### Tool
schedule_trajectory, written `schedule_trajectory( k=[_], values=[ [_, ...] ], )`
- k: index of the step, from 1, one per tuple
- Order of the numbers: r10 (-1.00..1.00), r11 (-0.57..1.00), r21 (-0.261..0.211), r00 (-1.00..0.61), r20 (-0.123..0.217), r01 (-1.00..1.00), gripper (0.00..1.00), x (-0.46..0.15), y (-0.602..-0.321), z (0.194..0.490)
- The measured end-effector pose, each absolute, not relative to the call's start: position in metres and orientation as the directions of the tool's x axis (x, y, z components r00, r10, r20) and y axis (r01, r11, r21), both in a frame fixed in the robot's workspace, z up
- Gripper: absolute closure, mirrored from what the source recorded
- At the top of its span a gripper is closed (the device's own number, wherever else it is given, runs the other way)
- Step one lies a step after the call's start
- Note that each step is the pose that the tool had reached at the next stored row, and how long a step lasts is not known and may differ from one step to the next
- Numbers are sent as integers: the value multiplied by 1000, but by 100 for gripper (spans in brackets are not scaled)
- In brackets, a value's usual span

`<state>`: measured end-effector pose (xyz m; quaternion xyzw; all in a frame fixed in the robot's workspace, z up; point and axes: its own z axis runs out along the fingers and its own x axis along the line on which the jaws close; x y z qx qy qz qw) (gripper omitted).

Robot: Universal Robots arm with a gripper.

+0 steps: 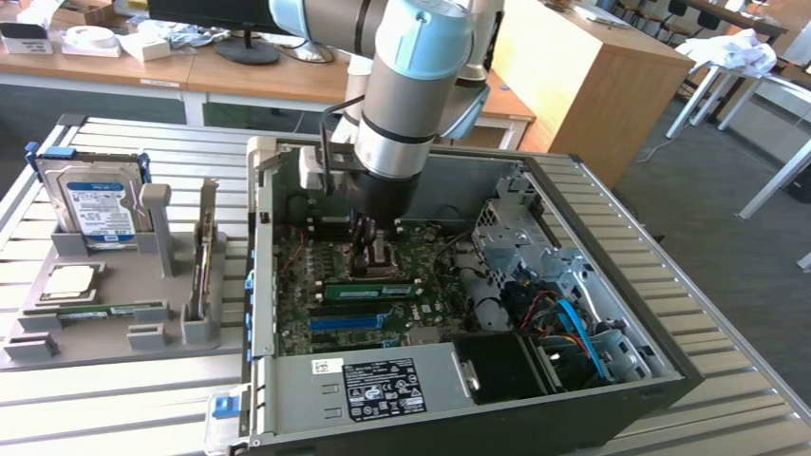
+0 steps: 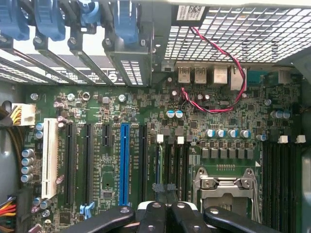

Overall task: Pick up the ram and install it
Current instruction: 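Press down the ram until it locks into place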

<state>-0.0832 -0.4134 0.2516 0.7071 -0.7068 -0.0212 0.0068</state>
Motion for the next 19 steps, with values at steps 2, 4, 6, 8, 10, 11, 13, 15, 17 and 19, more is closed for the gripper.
schedule_trajectory(
  k=[2, 4, 6, 8, 10, 11, 13, 15, 17, 19],
  values=[
    [-1000, -1, 39, 0, -20, -999, 90, -83, -413, 252],
    [-1000, -1, 40, 0, -20, -999, 90, -83, -413, 251],
    [-1000, -1, 39, 0, -20, -999, 90, -83, -413, 250],
    [-1000, -1, 40, 0, -20, -999, 90, -83, -413, 248],
    [-1000, -1, 40, 0, -20, -999, 90, -83, -413, 247],
    [-1000, -1, 40, 0, -20, -999, 90, -83, -413, 246],
    [-1000, -1, 40, 0, -20, -999, 90, -83, -413, 245],
    [-1000, -1, 40, 0, -20, -999, 90, -83, -413, 243],
    [-1000, -1, 40, 0, -20, -999, 90, -83, -413, 242],
    [-1000, -1, 40, 0, -20, -999, 90, -83, -413, 241]
  ],
)
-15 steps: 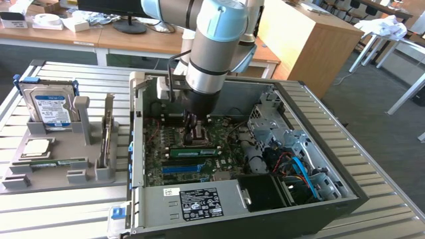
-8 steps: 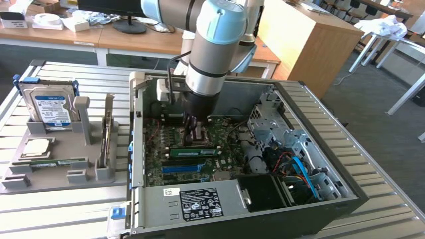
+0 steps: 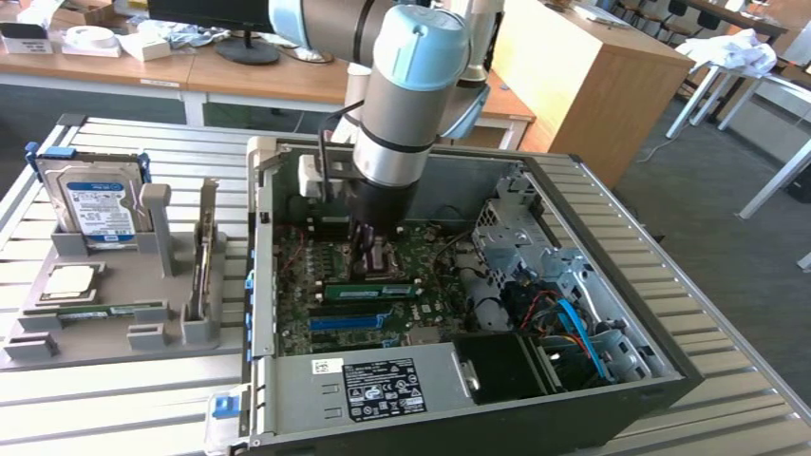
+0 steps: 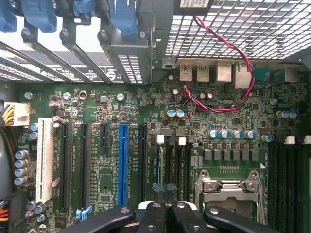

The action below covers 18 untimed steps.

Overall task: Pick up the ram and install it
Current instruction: 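Press down the ram until it locks into place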

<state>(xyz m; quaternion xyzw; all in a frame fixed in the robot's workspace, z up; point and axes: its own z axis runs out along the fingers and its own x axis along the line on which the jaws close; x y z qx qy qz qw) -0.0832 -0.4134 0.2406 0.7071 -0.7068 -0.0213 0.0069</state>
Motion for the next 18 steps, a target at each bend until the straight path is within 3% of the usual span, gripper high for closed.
schedule_trajectory(
  k=[18],
  values=[
    [-1000, -1, 40, 0, -20, -999, 90, -83, -413, 233]
  ],
)
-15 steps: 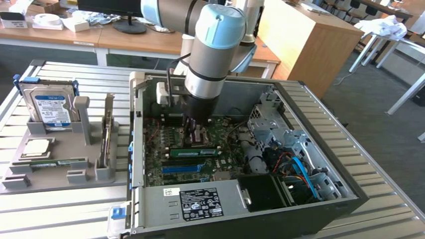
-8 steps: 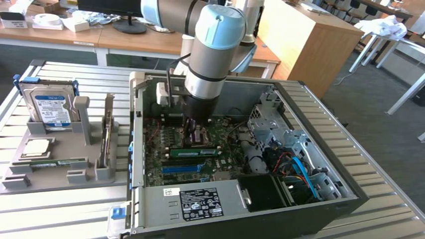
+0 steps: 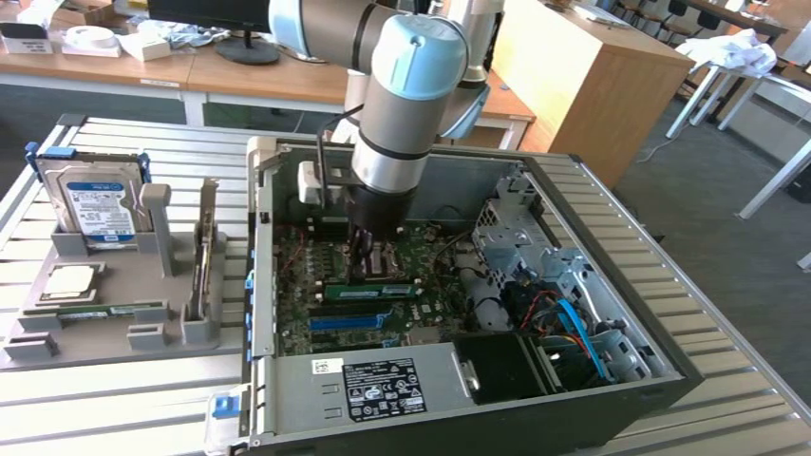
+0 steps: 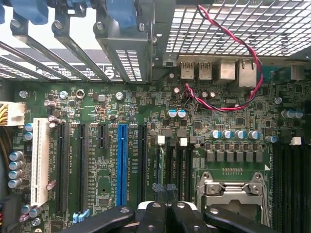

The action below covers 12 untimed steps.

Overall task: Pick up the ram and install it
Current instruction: 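Press down the ram until it locks into place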

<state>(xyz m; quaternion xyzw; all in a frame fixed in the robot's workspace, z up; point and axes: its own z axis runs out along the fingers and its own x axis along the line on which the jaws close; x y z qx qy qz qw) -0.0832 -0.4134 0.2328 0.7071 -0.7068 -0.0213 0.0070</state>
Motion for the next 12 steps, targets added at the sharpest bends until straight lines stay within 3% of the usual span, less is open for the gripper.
schedule_trajectory(
  k=[12],
  values=[
    [-1000, -1, 40, 0, -20, -999, 90, -83, -413, 230]
  ],
)
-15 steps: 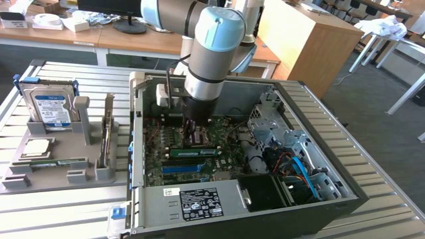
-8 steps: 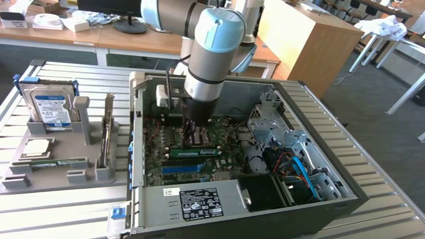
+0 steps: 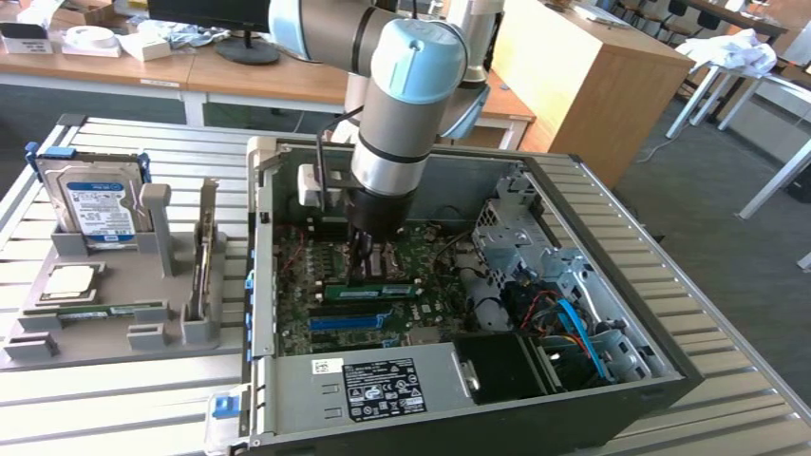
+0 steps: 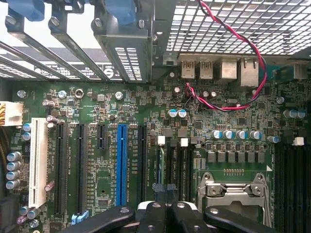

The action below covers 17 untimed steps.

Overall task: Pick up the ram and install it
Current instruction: 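Press down the ram until it locks into place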

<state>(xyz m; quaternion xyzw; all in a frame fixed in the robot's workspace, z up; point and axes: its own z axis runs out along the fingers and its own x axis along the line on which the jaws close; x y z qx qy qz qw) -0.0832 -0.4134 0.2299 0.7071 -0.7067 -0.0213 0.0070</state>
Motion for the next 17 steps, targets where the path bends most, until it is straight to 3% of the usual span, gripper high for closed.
schedule_trajectory(
  k=[17],
  values=[
    [-1000, -1, 40, 0, -21, -999, 90, -83, -413, 227]
  ],
)
